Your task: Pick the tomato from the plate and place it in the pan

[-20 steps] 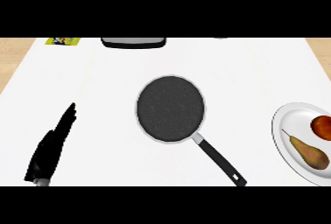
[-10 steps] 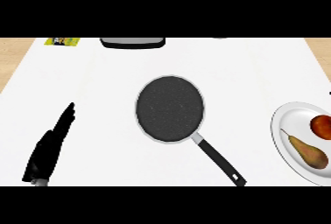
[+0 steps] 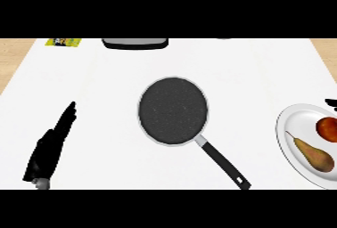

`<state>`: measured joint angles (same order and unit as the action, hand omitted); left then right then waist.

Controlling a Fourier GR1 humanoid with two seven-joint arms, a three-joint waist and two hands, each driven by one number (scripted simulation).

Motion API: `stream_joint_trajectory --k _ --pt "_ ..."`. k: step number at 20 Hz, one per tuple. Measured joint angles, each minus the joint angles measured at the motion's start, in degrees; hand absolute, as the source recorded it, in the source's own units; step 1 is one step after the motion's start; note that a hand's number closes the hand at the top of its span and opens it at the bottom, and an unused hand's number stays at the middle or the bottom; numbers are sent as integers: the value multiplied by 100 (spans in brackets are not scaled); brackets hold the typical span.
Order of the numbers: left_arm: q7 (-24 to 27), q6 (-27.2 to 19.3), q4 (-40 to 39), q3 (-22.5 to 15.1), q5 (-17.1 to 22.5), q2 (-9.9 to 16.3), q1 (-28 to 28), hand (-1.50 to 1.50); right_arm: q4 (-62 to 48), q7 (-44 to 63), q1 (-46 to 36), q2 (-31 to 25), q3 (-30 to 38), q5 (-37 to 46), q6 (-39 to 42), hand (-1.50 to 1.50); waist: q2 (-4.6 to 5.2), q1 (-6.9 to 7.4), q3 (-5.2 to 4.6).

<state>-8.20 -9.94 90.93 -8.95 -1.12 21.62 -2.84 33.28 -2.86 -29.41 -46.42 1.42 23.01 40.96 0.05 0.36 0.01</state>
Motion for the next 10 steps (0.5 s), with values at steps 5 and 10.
stream_joint_trajectory --k 5,10 --pt "129 192 85 164 -61 -78 -198 0 -158 -140 11 98 54 248 -129 -150 2 16 2" --pt "87 236 108 176 -243 -290 -183 0 -473 -359 -36 274 111 484 -388 -150 6 20 4"
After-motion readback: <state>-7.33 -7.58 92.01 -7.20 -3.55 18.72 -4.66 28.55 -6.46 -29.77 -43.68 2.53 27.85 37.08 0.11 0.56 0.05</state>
